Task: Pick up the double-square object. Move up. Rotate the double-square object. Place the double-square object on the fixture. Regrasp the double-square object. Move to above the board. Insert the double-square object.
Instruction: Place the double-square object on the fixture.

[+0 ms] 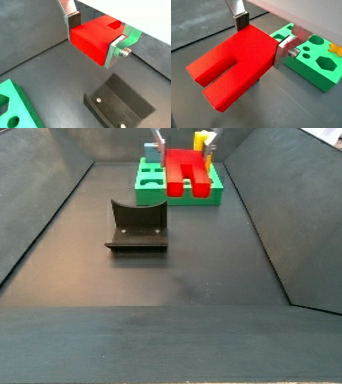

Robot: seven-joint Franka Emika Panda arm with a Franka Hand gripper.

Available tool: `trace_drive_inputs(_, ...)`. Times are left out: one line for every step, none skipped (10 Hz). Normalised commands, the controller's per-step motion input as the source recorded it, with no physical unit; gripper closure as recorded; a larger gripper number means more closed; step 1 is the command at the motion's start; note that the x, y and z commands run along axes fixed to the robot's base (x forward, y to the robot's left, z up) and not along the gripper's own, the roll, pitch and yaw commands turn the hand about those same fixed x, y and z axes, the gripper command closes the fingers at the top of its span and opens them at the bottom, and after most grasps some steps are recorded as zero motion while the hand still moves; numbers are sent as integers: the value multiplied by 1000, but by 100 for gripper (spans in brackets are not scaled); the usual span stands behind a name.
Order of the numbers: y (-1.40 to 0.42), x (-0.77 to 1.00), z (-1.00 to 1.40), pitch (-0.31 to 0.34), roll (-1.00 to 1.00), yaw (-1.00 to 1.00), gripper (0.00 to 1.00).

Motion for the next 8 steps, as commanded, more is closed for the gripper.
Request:
trace_drive_inputs(-29, 818, -29, 72, -94, 16, 100)
trace_drive_inputs(-15, 689, -22, 88, -92, 14, 100)
trace_drive_inputs(-10, 626, -16, 94, -92, 13, 100)
trace_drive_inputs(-5, 479, -9, 110, -94, 13, 100)
trace_drive_inputs(-42, 955, 245, 16, -1000, -128, 100)
trace_drive_inputs(-24, 841, 234, 23, -1000, -134, 100)
trace_drive_inputs(26, 745, 144, 32, -1000, -139, 100)
trace_drive_inputs(29, 650, 34, 37, -1000, -137, 100)
